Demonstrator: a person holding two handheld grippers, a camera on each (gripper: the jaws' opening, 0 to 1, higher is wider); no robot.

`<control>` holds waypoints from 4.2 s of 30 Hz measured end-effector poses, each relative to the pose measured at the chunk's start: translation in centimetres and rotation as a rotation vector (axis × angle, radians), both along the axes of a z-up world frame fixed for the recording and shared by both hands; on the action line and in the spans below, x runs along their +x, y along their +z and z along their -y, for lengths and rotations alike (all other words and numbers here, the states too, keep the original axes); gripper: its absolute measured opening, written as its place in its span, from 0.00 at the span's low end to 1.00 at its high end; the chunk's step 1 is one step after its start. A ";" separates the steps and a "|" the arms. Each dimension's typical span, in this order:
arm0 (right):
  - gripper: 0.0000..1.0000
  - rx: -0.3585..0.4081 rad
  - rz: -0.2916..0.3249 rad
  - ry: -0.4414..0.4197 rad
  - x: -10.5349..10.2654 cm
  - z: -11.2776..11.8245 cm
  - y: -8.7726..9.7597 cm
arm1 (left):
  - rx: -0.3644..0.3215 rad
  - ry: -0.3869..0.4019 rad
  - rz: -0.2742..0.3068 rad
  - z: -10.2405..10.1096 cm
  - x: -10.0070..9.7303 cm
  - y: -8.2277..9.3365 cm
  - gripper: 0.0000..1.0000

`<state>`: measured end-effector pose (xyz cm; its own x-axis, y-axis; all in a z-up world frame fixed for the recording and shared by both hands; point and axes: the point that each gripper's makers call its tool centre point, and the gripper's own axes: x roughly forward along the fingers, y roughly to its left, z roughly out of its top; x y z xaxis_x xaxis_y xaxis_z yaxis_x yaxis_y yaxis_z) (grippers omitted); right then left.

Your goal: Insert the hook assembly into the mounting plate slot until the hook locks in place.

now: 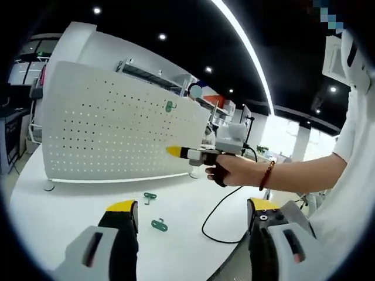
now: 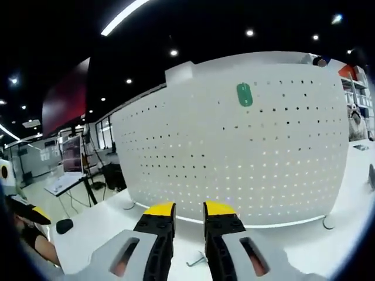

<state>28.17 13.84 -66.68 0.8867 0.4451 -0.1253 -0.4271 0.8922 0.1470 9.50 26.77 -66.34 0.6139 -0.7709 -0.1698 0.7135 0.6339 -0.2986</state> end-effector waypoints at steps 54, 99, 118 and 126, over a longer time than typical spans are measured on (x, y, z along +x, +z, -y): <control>0.31 0.035 -0.170 0.006 -6.2 1.6 -7.0 | 0.144 0.045 -0.351 3.0 4.2 -10.2 0.66; 0.30 0.086 -0.223 0.027 -8.0 1.5 -9.7 | 0.253 0.101 -0.477 4.9 6.7 -15.7 0.58; 0.30 0.104 -0.229 0.007 -8.0 2.1 -9.6 | 0.292 0.138 -0.515 5.3 7.2 -16.9 0.54; 0.30 0.123 -0.236 -0.001 -8.0 2.2 -9.7 | 0.304 0.141 -0.523 5.4 7.2 -17.4 0.49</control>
